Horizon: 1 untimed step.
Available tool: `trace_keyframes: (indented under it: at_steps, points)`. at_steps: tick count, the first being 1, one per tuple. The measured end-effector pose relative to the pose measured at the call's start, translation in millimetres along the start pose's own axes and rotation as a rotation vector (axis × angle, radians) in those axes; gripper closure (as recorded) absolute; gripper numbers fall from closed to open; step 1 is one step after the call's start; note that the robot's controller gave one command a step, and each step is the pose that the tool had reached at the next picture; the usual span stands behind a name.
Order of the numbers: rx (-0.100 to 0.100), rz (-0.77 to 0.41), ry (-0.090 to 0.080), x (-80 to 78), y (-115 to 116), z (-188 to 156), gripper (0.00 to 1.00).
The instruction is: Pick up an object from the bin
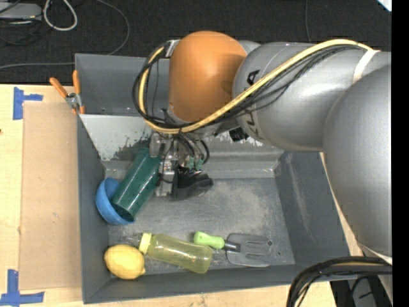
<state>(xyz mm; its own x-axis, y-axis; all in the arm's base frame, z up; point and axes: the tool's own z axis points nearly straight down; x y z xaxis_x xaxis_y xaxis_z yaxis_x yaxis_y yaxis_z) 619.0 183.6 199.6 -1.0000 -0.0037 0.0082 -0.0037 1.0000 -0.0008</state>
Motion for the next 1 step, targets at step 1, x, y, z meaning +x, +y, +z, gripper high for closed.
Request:
trace_keyframes:
  at_steps: [1]
  points:
    - [-0.001, 0.006, -0.007, -1.5, -1.5, -5.5, 0.0]
